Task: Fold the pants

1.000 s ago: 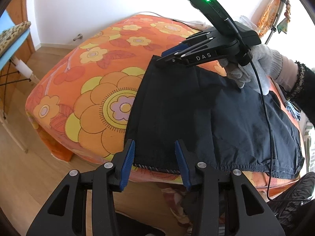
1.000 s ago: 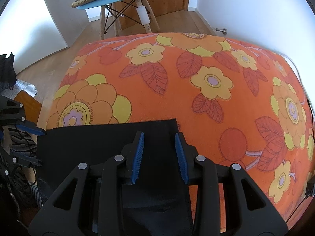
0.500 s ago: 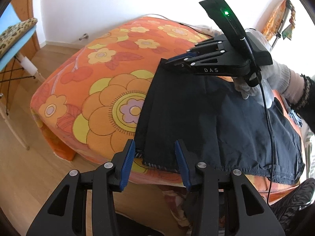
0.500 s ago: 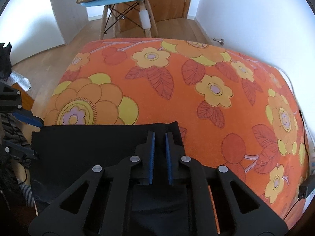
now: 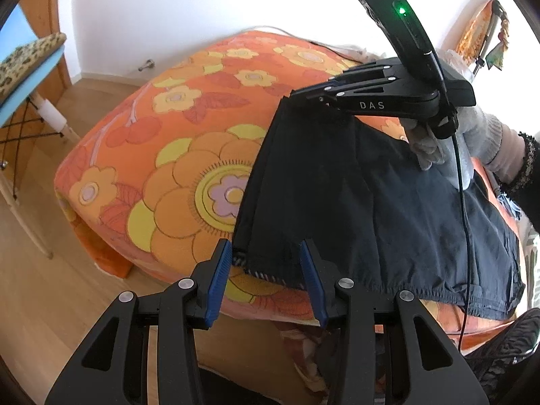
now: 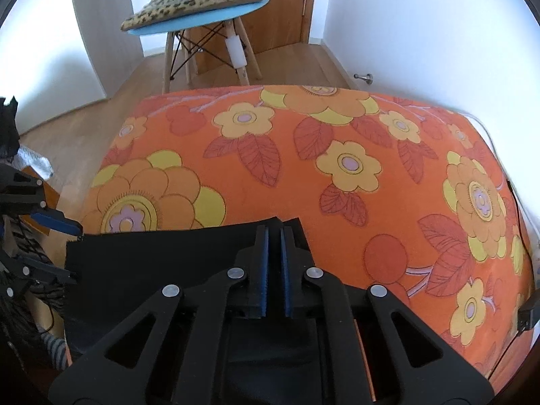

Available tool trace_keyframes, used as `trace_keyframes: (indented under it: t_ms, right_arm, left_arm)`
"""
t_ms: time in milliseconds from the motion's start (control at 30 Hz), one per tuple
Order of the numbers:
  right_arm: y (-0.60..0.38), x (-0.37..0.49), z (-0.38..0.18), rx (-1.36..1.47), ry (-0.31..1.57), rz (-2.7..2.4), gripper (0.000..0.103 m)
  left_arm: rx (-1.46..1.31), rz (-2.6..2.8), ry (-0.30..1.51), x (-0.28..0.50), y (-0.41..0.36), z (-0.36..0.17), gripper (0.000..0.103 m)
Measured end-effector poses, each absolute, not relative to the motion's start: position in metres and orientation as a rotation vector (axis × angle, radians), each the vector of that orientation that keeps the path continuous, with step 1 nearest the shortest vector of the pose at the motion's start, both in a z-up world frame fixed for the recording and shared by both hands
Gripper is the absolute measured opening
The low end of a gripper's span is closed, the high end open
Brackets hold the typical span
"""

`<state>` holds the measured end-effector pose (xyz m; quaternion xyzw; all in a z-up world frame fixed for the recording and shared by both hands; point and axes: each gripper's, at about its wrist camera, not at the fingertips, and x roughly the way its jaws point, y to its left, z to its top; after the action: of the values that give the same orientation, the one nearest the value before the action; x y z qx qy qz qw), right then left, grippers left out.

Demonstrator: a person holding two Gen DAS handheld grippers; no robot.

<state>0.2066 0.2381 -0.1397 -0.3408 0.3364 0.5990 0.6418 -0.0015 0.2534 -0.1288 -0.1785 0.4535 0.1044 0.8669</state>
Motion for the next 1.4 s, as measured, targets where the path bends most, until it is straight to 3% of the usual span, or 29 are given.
trace_keyframes:
  t_ms: [67,133,400,600,733,833,900,933,967,1167,1400]
  right_arm:
    - [0.236,0.209,-0.136,-0.753,0.77,1.377,0.006]
    - [0.232,0.213,-0.131,-0.719,0.775,1.383,0.006]
    - [0.246,0.217,-0.149,-0.749,0.822,1.328,0.008]
    - [0.229,0.222,-0.128,-0.657,0.833,1.27,0.025]
    - [0.204,0.219,-0.111,-0.572,0.898,1.26,0.027]
    - [0.193,0.217,-0.109,-0.485,1.029,1.23,0.027]
    - [0.188,0.213,-0.11,-0.432,1.117,1.198,0.034]
    - [0.187,0.211,-0.111,-0.406,1.152,1.178,0.042]
    - [0.187,0.21,-0.111,-0.383,1.175,1.167,0.047]
    - [0.208,0.191,-0.129,-0.358,1.324,1.125,0.051]
    - [0.233,0.181,-0.147,-0.383,1.371,1.063,0.052]
  left_arm:
    - [-0.377,0.218,0.947,-0.001,0.254,-0.128,0.043]
    - [-0.385,0.212,0.951,0.001,0.255,-0.13,0.052]
    - [-0.346,0.225,0.989,0.013,0.249,-0.14,0.053]
    - [-0.356,0.232,0.966,0.013,0.249,-0.14,0.052]
    - [-0.355,0.259,0.946,0.013,0.249,-0.141,0.039]
    - [-0.444,0.257,0.925,0.01,0.258,-0.141,0.017]
    - [-0.487,0.245,0.92,0.011,0.261,-0.141,0.014]
    - [-0.489,0.235,0.91,0.011,0.259,-0.139,0.01]
    - [-0.482,0.225,0.904,0.013,0.256,-0.137,0.009]
    - [-0.42,0.183,0.862,0.018,0.235,-0.119,0.007]
    - [-0.411,0.234,0.869,0.01,0.24,-0.117,0.009]
